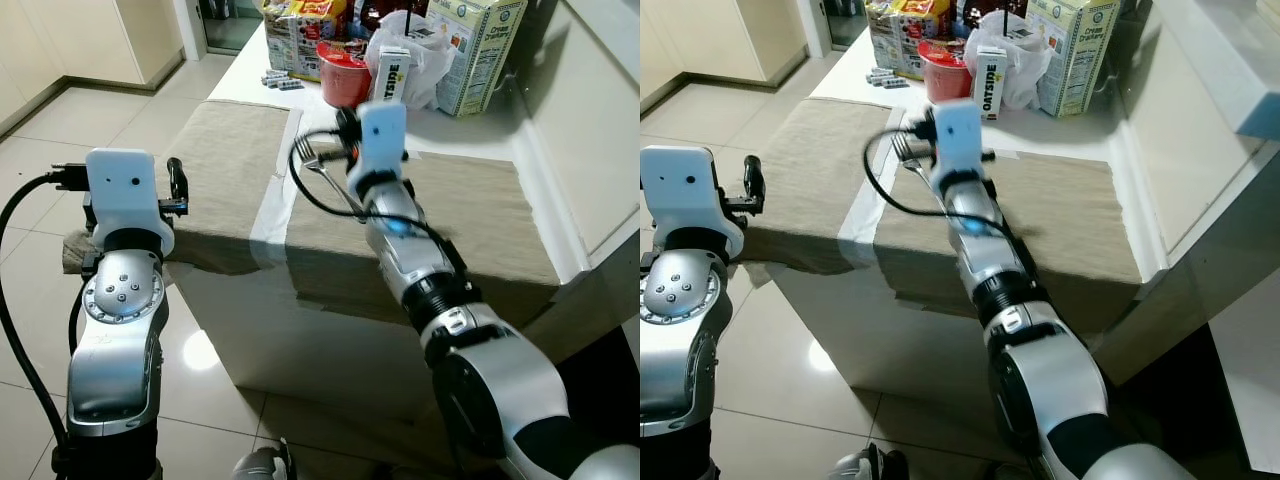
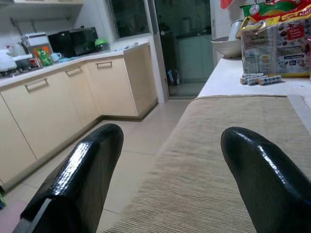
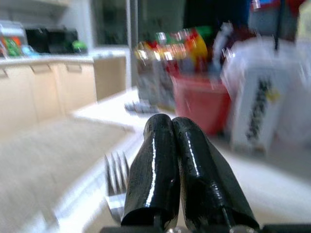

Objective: Setting the table

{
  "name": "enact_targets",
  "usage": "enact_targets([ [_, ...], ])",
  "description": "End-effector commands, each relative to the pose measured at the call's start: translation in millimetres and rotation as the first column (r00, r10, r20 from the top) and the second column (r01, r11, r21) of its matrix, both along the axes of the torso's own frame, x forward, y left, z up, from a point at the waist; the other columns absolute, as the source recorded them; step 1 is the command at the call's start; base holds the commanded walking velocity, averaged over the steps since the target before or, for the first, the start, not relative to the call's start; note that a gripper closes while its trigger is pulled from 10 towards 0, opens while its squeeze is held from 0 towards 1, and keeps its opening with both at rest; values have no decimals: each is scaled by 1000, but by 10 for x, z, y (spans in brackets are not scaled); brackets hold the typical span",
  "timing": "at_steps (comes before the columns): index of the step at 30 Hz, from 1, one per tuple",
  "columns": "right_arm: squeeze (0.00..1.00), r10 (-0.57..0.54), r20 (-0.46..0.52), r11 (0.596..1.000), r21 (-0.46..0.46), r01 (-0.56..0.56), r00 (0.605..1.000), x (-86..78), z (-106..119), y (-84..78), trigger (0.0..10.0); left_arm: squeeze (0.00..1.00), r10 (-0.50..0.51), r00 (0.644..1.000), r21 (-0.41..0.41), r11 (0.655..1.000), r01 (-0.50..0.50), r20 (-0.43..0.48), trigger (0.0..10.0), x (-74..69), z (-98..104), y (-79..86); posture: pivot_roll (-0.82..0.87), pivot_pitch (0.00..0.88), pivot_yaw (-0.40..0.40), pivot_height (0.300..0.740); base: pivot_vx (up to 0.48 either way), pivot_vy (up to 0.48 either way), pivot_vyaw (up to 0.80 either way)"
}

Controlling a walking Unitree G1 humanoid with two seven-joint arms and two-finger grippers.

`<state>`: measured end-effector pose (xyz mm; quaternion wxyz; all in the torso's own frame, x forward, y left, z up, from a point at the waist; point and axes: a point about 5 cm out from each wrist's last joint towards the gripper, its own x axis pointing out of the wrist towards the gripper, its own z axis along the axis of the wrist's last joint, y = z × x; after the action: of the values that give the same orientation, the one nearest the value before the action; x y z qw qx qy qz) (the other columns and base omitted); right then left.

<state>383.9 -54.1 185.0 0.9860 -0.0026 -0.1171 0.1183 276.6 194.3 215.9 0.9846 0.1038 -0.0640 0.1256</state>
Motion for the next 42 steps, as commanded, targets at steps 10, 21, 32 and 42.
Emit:
enact_targets([
  [10,0,-54,244,995,-71,74,968,-465,67,-567,10000,0,-139,990,-75,987,140,18,10000,86,-95,-167,21,30,-11,740,0,0,0],
  [21,0,-63,199,958,-261,115,978,-1102,-240,-950,10000,0,-271,962,-158,951,265,-20,10000,582,-207,-579,-61,21,-12,740,0,0,0],
  [32,0,-45,180,948,-303,98,983,-1292,-198,-965,10000,0,-305,950,-295,916,273,-66,10000,1107,-181,-956,-138,37,0,740,0,0,0],
  [42,0,-52,143,945,-313,95,988,-1354,-209,-959,10000,0,-342,930,-308,906,289,-132,10000,1195,-265,-1308,-156,61,7,740,0,0,0],
])
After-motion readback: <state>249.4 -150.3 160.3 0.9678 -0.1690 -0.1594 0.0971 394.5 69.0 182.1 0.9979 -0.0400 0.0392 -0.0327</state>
